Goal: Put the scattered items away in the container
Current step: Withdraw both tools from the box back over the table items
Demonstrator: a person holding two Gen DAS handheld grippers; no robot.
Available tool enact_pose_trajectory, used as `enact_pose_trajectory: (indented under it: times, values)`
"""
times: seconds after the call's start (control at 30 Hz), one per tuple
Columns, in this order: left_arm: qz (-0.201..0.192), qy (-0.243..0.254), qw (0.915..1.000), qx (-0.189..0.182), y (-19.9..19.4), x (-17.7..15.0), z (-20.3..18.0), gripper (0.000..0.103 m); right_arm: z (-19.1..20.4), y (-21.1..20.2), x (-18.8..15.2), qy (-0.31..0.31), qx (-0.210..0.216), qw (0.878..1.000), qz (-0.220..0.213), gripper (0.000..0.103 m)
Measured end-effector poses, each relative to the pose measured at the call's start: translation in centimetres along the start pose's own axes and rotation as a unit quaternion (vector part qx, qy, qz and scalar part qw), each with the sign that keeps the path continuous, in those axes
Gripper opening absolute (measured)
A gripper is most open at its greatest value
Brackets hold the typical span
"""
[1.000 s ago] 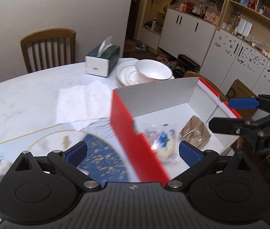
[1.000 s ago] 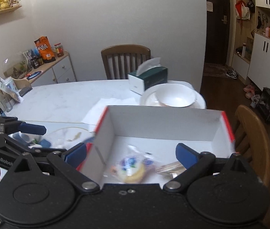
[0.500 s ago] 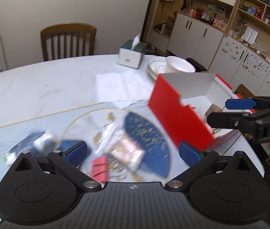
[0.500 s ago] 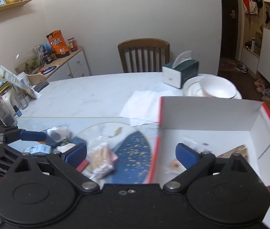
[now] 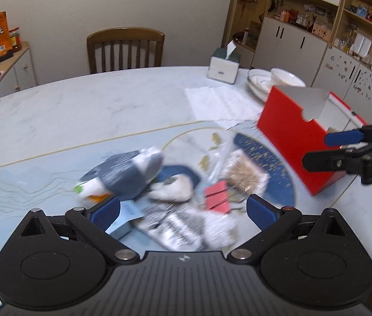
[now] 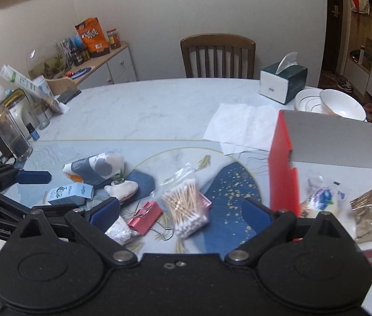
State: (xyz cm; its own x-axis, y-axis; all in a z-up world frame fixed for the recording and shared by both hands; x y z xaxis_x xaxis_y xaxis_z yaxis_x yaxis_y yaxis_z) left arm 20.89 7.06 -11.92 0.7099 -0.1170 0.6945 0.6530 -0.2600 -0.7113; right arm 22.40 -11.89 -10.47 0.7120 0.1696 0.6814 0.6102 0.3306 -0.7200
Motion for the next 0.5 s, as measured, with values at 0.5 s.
enact_pose_trajectory:
  times: [0.5]
  values:
    - [0.031, 0.037, 0.9984, 0.03, 2.9, -3.0, 7.2, 0.102, -1.4, 6.6, -1.5, -0.03, -0.027, 0.997, 0.068, 0.093]
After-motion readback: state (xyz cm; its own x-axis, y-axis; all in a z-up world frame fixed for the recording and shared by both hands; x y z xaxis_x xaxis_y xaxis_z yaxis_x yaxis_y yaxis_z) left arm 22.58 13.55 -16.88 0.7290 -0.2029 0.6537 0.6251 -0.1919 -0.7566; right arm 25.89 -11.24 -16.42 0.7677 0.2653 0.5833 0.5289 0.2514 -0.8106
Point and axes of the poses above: each gripper's, at about its wrist camera, not at the fingertips, and y roughly the way its jaws point, z to its left, x to its top, the point moved 9 cm from there along y, roughly the way its jaws point
